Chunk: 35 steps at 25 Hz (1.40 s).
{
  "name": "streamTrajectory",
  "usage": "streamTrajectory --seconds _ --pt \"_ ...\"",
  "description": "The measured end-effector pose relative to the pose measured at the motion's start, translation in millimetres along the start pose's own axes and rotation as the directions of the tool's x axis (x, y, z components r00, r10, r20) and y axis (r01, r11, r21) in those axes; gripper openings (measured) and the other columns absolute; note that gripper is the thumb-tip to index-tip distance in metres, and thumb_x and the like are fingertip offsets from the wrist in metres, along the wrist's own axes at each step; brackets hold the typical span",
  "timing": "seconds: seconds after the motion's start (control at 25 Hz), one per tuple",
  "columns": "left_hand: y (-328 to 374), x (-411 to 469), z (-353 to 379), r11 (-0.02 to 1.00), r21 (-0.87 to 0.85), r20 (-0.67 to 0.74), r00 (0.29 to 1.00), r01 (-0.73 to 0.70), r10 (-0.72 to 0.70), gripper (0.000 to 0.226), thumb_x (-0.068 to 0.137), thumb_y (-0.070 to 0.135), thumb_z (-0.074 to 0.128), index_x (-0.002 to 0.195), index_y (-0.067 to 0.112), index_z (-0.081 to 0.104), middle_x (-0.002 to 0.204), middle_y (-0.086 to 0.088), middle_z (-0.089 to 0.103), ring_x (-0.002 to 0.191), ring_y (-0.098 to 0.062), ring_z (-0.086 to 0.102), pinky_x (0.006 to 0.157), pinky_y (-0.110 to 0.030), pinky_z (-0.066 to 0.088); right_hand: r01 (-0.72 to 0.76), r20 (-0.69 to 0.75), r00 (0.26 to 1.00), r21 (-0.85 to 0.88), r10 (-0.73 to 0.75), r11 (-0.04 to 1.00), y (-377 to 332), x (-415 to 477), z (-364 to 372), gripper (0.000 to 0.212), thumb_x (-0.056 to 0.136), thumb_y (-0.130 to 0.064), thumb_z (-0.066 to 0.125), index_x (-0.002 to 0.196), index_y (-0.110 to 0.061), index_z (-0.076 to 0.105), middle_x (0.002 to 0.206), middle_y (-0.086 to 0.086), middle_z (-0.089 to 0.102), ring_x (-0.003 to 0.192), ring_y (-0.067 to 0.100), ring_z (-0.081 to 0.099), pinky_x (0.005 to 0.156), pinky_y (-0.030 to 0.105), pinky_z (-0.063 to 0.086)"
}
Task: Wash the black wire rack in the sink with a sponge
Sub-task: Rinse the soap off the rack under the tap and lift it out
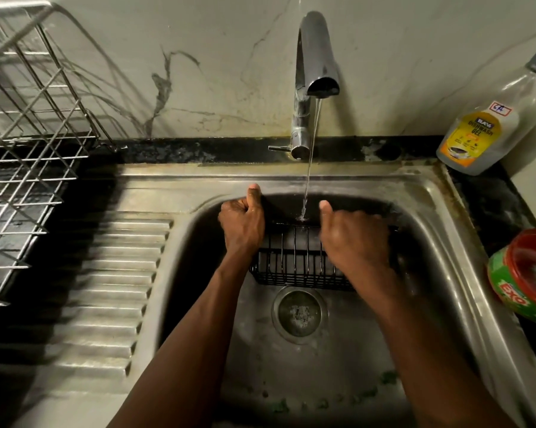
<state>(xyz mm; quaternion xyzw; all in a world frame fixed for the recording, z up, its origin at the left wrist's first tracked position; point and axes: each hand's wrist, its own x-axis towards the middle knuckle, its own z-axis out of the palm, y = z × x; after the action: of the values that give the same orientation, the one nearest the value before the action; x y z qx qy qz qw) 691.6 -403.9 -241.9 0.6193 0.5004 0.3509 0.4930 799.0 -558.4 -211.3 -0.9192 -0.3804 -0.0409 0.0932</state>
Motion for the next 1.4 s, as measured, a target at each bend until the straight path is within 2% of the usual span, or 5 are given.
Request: streamTrajectory --seconds 0.24,0.52,0.8,1.0,1.4 --pt "4.3 1.8 -11.0 1.000 0.026 -0.064 0.998 0.016 -0.014 0.060 0.099 0.053 0.051 0.050 0.019 0.050 0.058 -0.005 0.062 0.062 -0.026 0.066 0.078 -0.043 0.057 0.355 0.038 0.933 0.063 -0.358 0.933 -76.2 -1.3 5.3 0.041 0.104 -0.046 0.024 0.105 -0.026 0.059 0.092 -0.001 0.066 0.089 0.022 0.063 0.087 0.044 0.042" --pt "17.4 -7.2 -12.1 0.993 0.118 -0.059 0.998 0.009 -0.002 0.061 0.102 0.053 0.044 0.052 0.018 0.049 0.062 -0.003 0.061 0.057 -0.017 0.059 0.069 -0.036 0.055 -0.063 0.034 0.997 -0.100 0.067 0.993 2.7 -5.6 -3.4 0.079 0.102 -0.061 0.006 0.069 -0.020 0.064 0.066 0.002 0.065 0.063 0.019 0.048 0.085 0.042 0.040" --pt "8.5 1.6 -19.6 0.978 0.211 -0.085 0.996 -0.002 0.021 0.065 0.103 0.054 0.037 0.053 0.015 0.051 0.077 -0.023 0.071 0.080 -0.036 0.068 0.082 -0.044 0.054 0.335 0.082 0.938 0.049 -0.338 0.941 -84.8 -8.3 3.4 0.046 0.103 -0.046 0.024 0.111 -0.020 0.061 0.096 0.004 0.066 0.090 0.023 0.060 0.088 0.045 0.043" --pt "13.7 -4.3 -15.7 0.974 0.224 -0.075 0.997 0.036 -0.020 0.071 0.105 0.054 0.031 0.050 0.014 0.048 0.056 -0.004 0.058 0.055 -0.017 0.057 0.067 -0.034 0.049 -0.022 0.090 0.996 -0.008 0.023 1.000 2.6 6.4 -15.7 0.082 0.103 -0.061 0.009 0.052 -0.014 0.053 0.042 -0.003 0.046 0.038 0.014 0.046 0.049 0.025 0.042" --pt "10.4 -11.0 -21.2 0.949 0.064 0.042 0.950 0.308 -0.311 0.079 0.087 0.079 0.044 0.068 0.007 0.068 0.076 -0.013 0.073 0.082 -0.025 0.072 0.085 -0.042 0.056 0.290 0.202 0.934 0.046 -0.294 0.956 -88.0 -5.6 -8.5 0.054 0.106 -0.051 0.022 0.082 -0.023 0.062 0.069 -0.001 0.063 0.067 0.022 0.064 0.069 0.035 0.043"
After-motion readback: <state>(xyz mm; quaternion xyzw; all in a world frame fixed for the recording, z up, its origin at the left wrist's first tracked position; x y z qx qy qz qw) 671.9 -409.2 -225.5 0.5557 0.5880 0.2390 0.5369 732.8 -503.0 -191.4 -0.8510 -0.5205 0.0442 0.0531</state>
